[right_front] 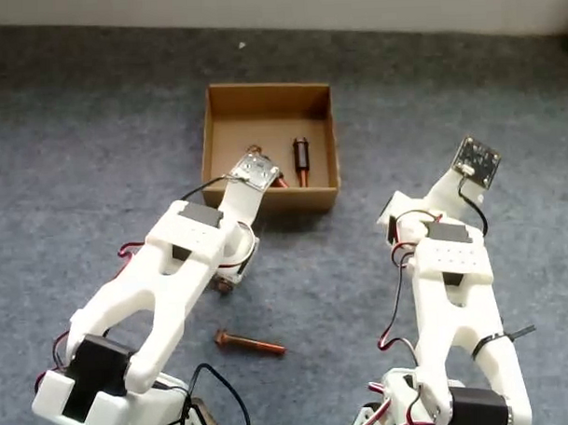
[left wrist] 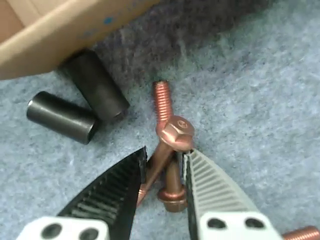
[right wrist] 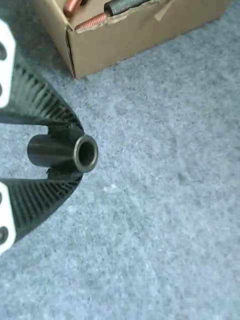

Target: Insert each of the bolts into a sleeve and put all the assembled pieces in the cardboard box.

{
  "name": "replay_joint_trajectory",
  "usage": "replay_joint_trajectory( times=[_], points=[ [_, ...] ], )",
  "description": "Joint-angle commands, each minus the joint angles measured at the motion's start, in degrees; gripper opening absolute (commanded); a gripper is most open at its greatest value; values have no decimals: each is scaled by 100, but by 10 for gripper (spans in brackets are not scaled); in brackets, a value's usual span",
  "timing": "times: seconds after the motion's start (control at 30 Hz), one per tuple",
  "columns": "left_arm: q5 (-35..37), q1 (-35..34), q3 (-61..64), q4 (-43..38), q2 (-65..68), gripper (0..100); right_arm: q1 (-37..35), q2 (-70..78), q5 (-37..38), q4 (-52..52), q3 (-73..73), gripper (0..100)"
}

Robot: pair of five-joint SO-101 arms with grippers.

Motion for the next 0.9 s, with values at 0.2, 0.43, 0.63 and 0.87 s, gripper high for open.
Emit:
replay_joint_trajectory(
  times=[0.2, 0.43, 0.63, 0.87],
  points=[
    [-53, -57, -233, -35, -13, 146, -101, -286, -9, -92, -57, 5],
    [-79, -40, -233, -44, -13, 70, -101, -286, -9, -92, -57, 5],
    [-79, -13, -233, -26, -66, 6, -101, -286, -9, -92, -57, 5],
    [-79, -4, -154, 9, -585, 6, -101, -312, -9, -92, -57, 5]
  ],
)
